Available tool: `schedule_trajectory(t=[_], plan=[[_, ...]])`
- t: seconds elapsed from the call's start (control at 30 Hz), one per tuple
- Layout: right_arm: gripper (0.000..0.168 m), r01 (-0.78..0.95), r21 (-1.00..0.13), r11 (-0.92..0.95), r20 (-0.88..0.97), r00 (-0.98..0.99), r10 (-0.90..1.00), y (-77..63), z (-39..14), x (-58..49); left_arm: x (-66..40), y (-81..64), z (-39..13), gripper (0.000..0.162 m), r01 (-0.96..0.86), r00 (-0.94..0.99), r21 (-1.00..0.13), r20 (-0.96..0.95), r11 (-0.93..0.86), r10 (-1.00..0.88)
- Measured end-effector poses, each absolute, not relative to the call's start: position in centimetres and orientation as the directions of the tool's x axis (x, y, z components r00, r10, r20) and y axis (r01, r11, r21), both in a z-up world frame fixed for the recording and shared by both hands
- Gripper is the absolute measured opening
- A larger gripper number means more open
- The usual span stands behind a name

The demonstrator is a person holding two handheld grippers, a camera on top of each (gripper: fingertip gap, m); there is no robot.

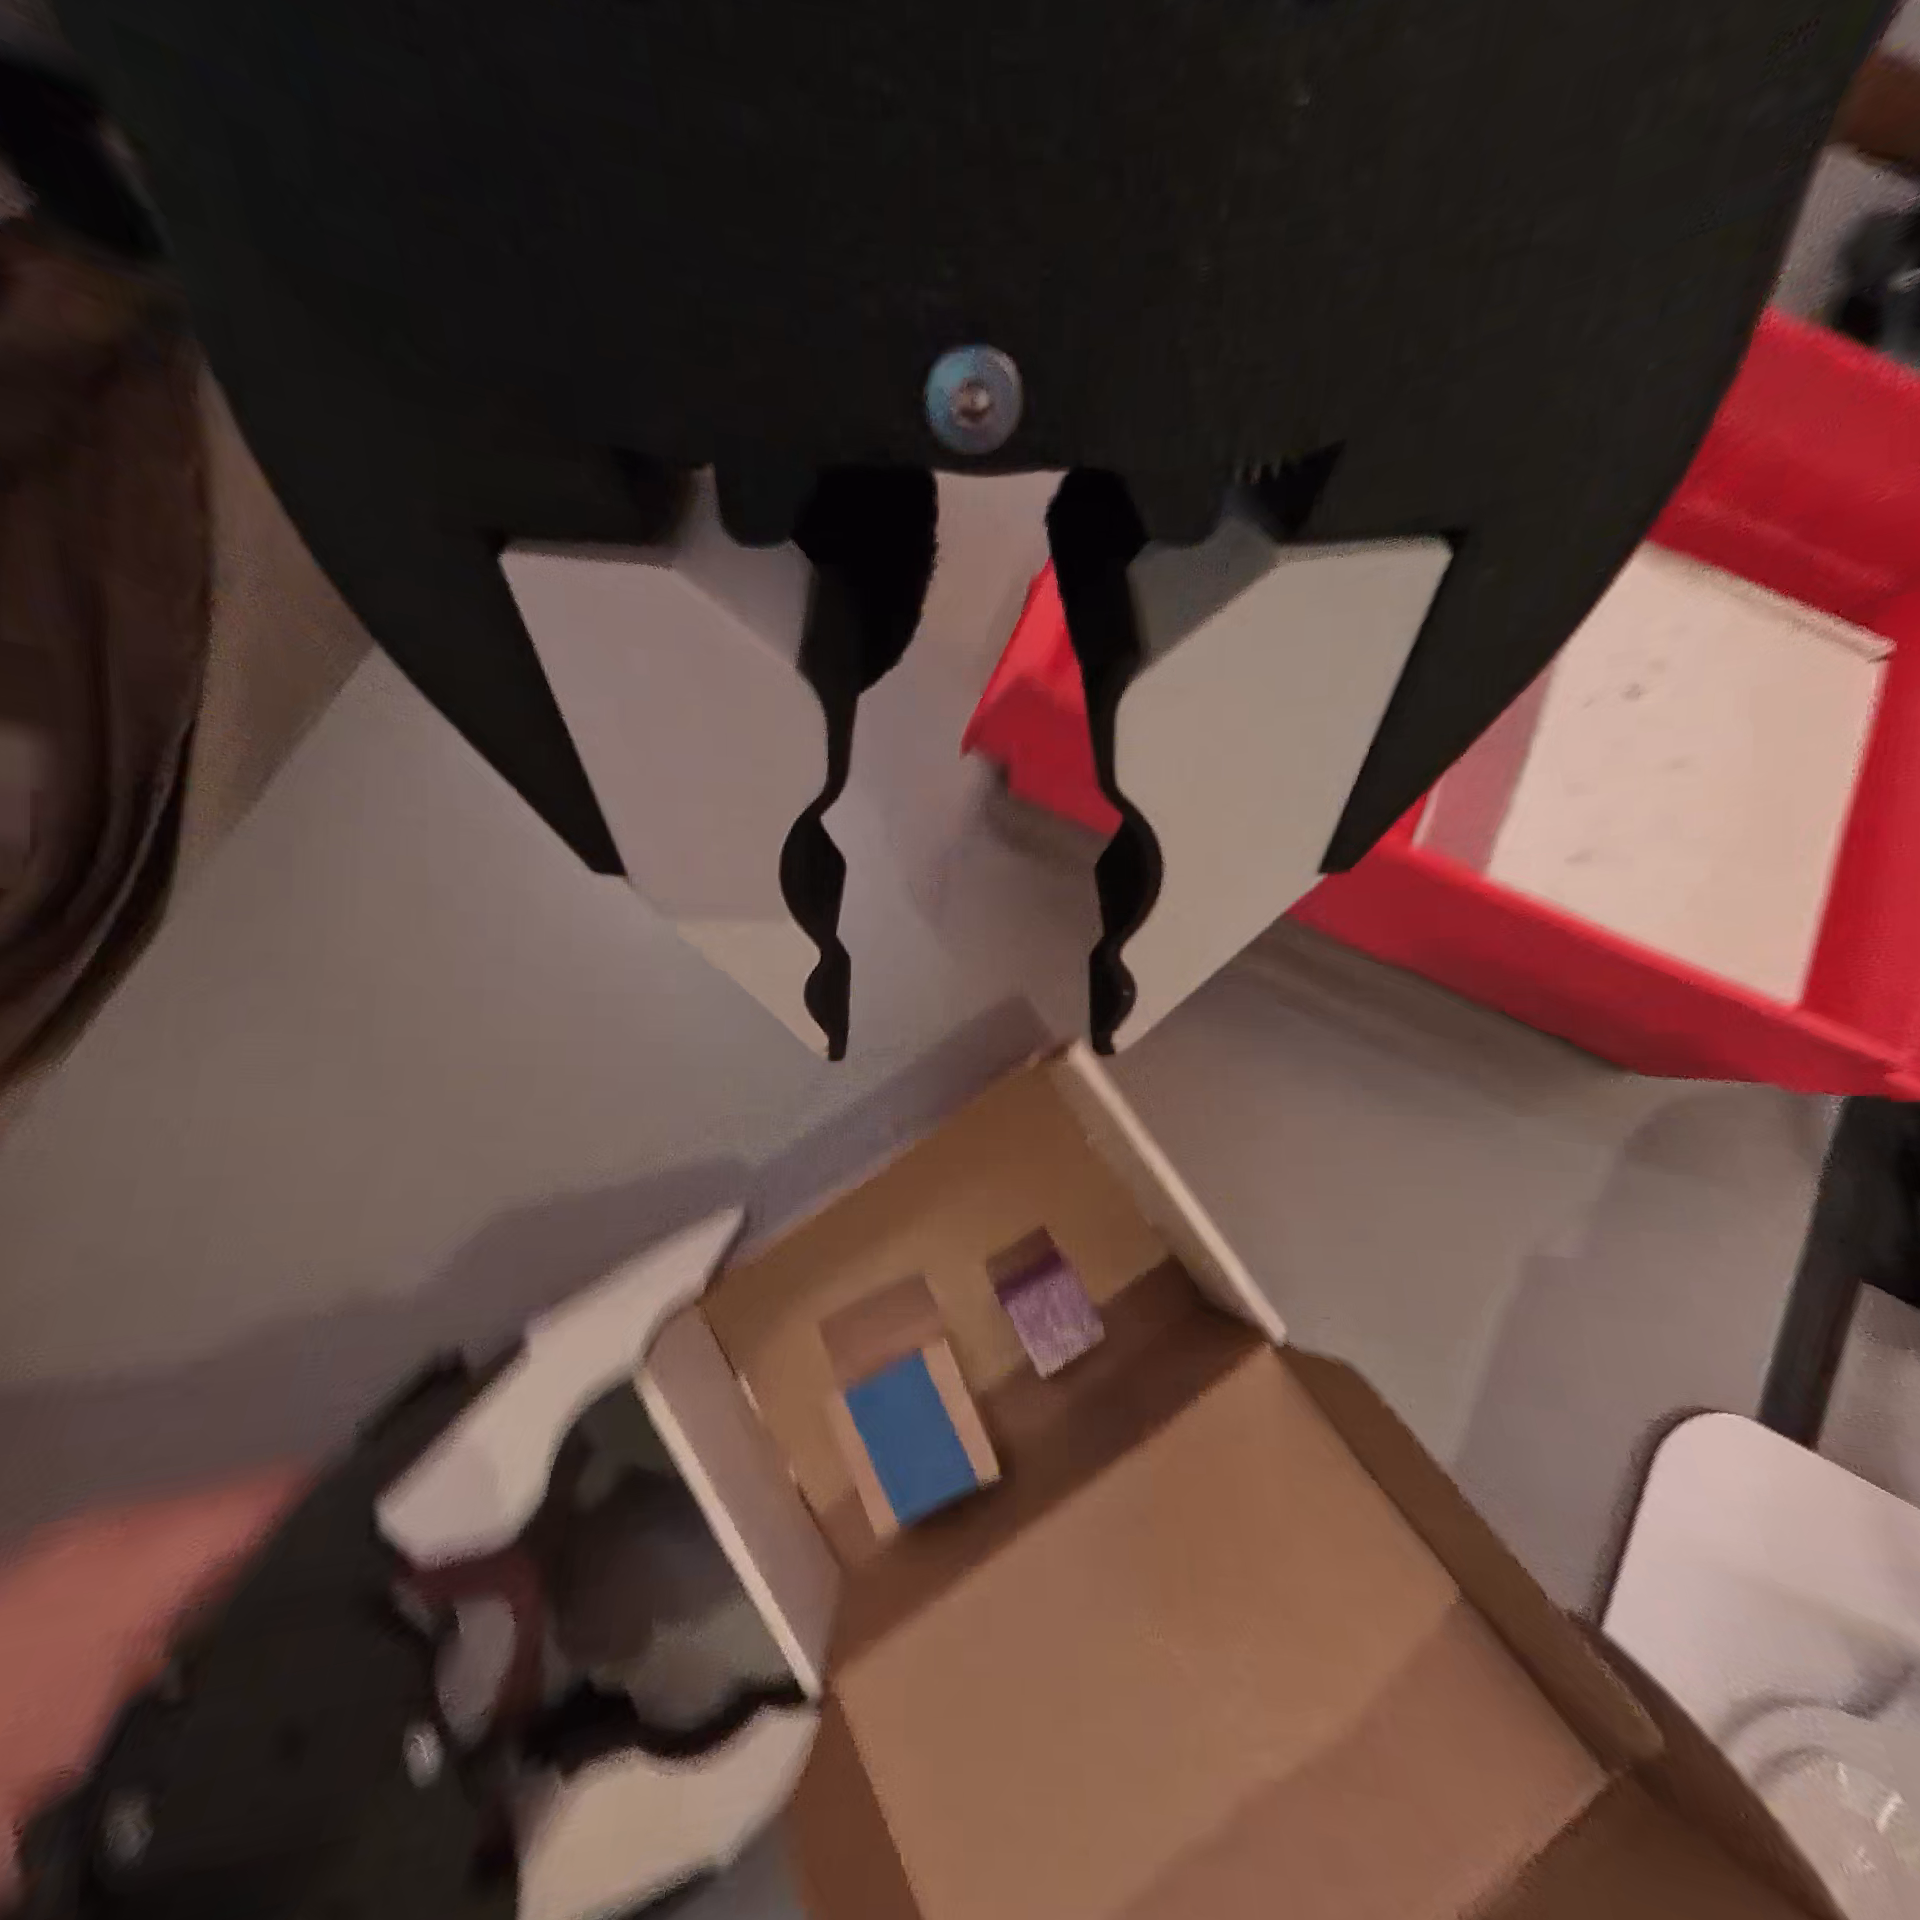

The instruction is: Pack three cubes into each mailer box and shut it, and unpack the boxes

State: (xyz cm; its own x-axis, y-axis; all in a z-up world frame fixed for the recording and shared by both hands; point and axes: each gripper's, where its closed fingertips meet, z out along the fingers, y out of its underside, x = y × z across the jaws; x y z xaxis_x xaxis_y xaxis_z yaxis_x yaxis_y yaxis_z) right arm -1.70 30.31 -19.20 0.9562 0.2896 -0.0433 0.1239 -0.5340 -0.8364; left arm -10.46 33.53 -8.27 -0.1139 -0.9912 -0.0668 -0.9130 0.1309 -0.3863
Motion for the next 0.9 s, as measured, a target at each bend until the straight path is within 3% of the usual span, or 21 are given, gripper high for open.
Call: schedule_trajectory(t=[0.13, 0.27, 0.4, 0.63, 0.9], plan=[[0.126, 0.125, -0.835, -0.536, -0.043, 0.956, 0.289, 30.3, -19.2, -1.7, -16.7, 35.7, -6.9, 0.041, -0.903, -0.228, -0.342, -0.130, 0.259, -0.965], [0.126, 0.125, -0.834, -0.537, -0.042, 0.956, 0.289, 30.3, -19.2, -1.7, -20.4, 38.9, -8.0, 0.027, -0.884, -0.297, -0.312, -0.199, 0.348, -0.934], [0.126, 0.127, -0.832, -0.541, -0.041, 0.957, 0.288, 30.3, -19.2, -1.7, -22.4, 41.2, -11.7, 0.030, -0.884, -0.345, -0.255, -0.208, 0.391, -0.915], [0.126, 0.125, -0.830, -0.543, -0.041, 0.958, 0.283, 30.3, -19.2, -1.7, -23.3, 42.5, -17.0, 0.052, -0.913, -0.365, -0.161, -0.093, 0.375, -0.926], [0.126, 0.118, -0.833, -0.541, -0.043, 0.960, 0.275, 30.3, -19.2, -1.7, -22.1, 42.3, -19.5, 0.037, -0.890, -0.436, -0.124, -0.048, 0.439, -0.899]])
